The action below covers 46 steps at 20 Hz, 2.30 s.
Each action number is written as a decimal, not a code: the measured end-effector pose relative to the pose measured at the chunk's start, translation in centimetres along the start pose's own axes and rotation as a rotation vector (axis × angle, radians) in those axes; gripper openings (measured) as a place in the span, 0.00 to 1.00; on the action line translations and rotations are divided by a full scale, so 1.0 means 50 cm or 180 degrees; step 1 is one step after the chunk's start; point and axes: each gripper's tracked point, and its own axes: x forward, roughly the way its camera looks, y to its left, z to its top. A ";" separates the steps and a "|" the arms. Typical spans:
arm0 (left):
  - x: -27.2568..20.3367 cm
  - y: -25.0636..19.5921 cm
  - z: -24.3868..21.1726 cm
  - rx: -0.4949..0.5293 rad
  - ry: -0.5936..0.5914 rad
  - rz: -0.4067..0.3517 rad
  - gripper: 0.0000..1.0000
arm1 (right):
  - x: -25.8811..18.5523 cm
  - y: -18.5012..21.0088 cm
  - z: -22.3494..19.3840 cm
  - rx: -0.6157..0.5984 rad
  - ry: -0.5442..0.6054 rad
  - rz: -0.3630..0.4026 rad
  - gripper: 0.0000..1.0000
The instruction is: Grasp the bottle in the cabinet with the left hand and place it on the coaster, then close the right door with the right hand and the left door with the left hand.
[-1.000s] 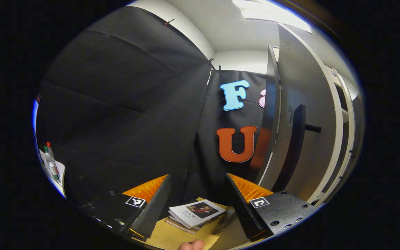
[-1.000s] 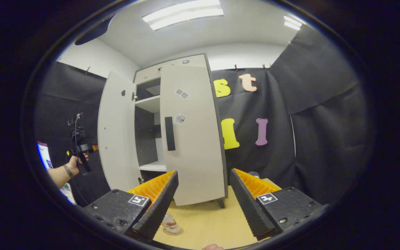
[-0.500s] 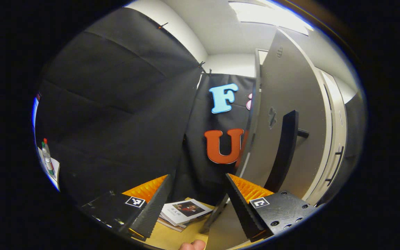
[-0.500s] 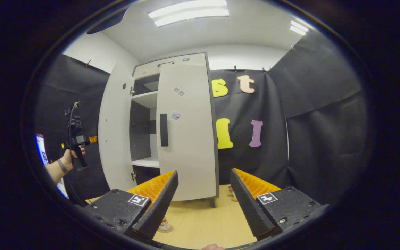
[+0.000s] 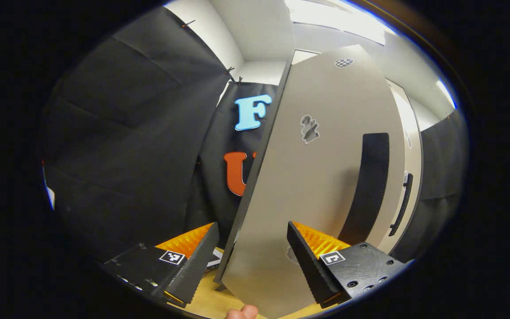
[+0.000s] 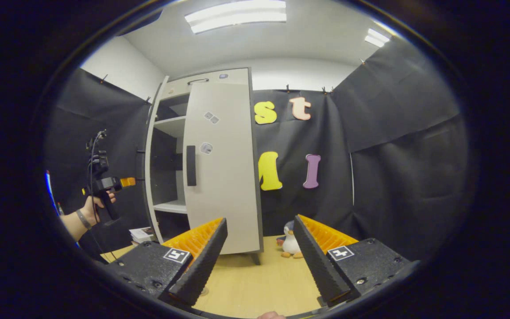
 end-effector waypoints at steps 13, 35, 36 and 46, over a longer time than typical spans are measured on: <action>-0.211 0.024 0.016 0.0402 -0.0128 0.0132 0.95 | 0.018 0.012 -0.048 0.0049 0.0190 0.0093 0.98; -0.406 -0.231 -0.132 0.0505 0.0210 -0.0806 0.95 | 0.026 0.096 -0.099 0.0103 0.0436 0.0458 0.98; -0.410 -0.231 -0.133 0.0479 0.0228 -0.0802 0.95 | 0.024 0.093 -0.101 0.0087 0.0441 0.0436 0.98; -0.414 -0.238 -0.142 0.0521 0.0246 -0.0826 0.94 | 0.022 0.087 -0.097 0.0171 0.0458 0.0412 0.98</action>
